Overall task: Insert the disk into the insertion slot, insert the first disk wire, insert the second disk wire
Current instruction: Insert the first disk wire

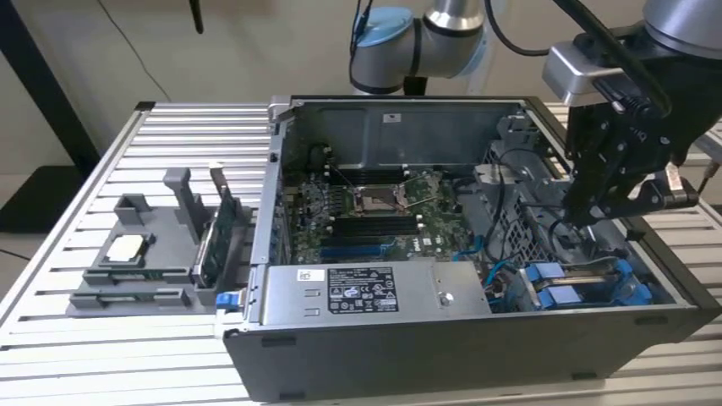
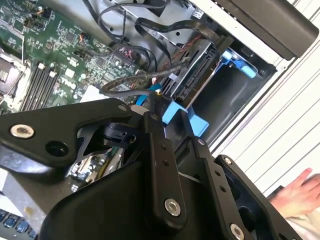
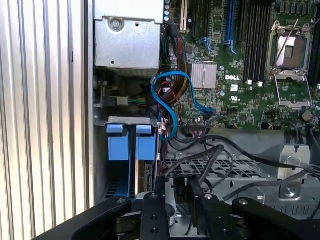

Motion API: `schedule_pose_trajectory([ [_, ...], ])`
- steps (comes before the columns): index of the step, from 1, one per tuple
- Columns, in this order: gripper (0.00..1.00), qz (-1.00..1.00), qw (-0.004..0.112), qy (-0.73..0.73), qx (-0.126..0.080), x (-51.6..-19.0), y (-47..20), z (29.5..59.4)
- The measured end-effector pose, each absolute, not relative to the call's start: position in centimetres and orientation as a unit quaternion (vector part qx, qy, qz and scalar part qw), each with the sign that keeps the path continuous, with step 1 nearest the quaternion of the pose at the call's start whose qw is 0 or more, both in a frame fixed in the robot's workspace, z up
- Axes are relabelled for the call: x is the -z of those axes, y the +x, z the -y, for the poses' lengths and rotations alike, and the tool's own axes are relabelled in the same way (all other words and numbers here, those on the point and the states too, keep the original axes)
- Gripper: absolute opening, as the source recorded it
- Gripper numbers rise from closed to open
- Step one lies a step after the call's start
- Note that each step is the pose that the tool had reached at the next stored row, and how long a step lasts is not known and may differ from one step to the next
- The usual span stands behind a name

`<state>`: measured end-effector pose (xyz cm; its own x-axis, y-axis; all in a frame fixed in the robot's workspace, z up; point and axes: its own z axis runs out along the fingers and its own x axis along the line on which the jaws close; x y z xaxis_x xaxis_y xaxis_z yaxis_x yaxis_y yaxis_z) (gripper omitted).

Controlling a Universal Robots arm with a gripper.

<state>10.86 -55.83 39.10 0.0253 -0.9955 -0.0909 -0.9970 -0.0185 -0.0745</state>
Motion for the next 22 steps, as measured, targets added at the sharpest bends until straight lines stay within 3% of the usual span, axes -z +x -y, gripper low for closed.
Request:
schedule_pose_trajectory([
  [7, 0.31, -0.698, 0.059, -0.714, -0.007, -38.85, 10.79, 55.83],
  [9, 0.29, -0.698, 0.059, -0.714, -0.007, -38.83, 10.79, 55.83],
  [10, 0.22, -0.698, 0.06, -0.714, -0.007, -38.83, 10.79, 55.83],
  [22, 0.19, -0.698, 0.059, -0.714, -0.006, -38.8, 10.8, 55.83],
])
